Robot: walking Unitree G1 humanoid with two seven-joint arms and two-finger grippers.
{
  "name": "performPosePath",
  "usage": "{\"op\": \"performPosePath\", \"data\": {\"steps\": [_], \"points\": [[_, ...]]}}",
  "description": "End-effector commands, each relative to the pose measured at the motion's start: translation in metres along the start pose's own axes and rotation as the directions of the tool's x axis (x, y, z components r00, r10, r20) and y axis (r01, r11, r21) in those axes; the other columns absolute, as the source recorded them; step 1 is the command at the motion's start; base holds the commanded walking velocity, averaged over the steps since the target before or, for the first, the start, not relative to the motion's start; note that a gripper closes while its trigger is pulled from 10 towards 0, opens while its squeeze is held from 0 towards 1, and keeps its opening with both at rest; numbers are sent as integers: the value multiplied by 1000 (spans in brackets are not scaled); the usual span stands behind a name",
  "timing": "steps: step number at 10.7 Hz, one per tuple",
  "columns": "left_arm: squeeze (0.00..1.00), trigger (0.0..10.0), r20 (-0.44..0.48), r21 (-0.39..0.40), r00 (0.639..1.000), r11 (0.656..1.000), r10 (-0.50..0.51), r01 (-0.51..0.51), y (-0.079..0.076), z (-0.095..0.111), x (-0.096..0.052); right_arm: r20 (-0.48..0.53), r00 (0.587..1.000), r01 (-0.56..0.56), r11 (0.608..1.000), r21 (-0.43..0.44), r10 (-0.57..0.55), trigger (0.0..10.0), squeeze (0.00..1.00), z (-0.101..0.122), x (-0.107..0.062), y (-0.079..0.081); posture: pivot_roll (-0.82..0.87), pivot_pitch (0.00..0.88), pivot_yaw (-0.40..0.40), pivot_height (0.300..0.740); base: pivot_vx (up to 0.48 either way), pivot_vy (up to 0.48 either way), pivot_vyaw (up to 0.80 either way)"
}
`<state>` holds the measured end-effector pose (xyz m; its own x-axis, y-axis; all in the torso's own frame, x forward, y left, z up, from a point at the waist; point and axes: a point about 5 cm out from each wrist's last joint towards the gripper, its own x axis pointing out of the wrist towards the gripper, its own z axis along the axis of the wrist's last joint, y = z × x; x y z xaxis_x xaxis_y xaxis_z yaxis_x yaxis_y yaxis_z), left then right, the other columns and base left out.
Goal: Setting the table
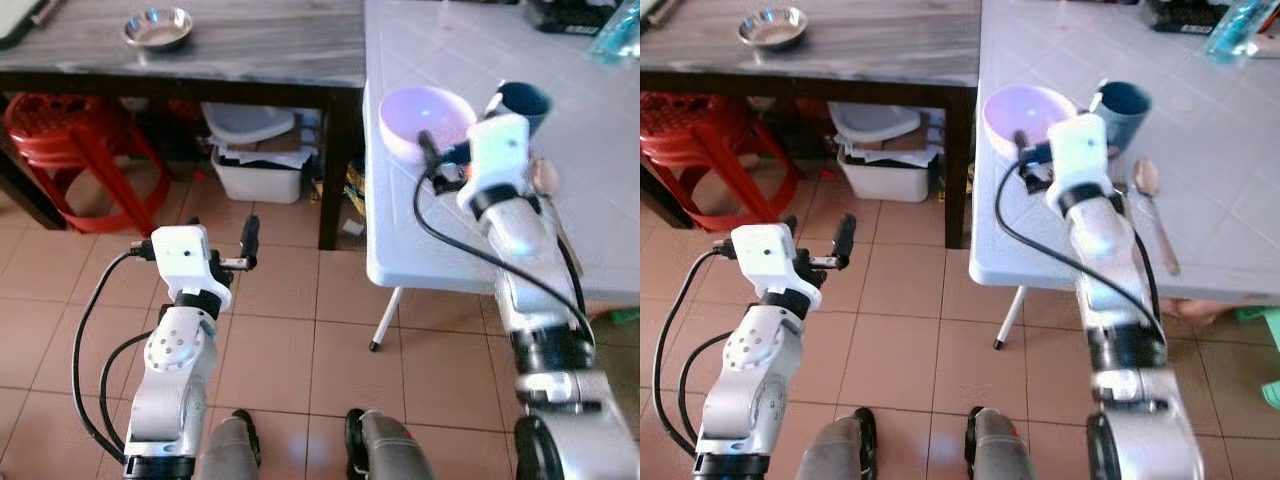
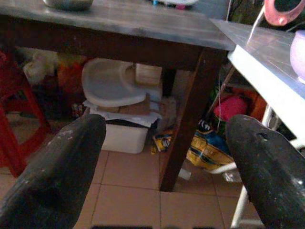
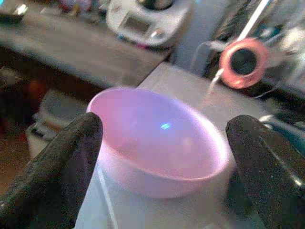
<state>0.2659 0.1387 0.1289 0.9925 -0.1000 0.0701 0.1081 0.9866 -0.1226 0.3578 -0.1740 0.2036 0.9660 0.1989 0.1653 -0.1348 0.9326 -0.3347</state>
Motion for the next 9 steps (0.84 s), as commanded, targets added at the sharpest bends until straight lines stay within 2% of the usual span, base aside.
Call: {"op": "performPosePath", "data": {"steps": [1,3,4,5,6,7,8,9], "points": [[0,10000,1,4,1000,1000,-10,10,-1,2,-3,-13,999,-34,999,-18,34,10000,1000,0,3,0,-9,244,15,740,0,0,0],[0,10000,-10,5,1000,1000,-8,8,2,3,-5,-30,997,-79,995,-60,77,10000,1000,8,17,-2,0,249,22,740,0,0,0],[0,10000,-19,0,1000,1000,-13,13,1,2,-6,-17,994,-105,993,-56,105,10000,510,12,23,-2,1,251,25,740,0,0,0],[0,10000,-21,-2,1000,1000,-15,15,0,2,-6,-11,989,-147,985,-90,146,10000,329,17,27,-1,3,251,27,740,0,0,0],[0,10000,-22,-2,1000,1000,-14,14,0,3,-6,-12,989,-151,984,-92,150,10000,306,18,29,-1,3,251,26,740,0,0,0],[0,10000,-26,-5,1000,1000,-13,13,-1,3,-6,-25,983,-185,978,-100,183,10000,59,19,31,0,2,252,24,740,0,0,0],[0,10000,-32,-9,999,1000,-14,13,-1,2,-6,-53,975,-220,970,-105,215,10000,0,16,32,2,1,253,23,740,0,0,0],[0,10000,-45,-18,999,1000,-15,14,-2,0,-6,-85,960,-275,952,-134,265,10000,0,13,32,4,-2,254,22,740,0,0,0]]}}
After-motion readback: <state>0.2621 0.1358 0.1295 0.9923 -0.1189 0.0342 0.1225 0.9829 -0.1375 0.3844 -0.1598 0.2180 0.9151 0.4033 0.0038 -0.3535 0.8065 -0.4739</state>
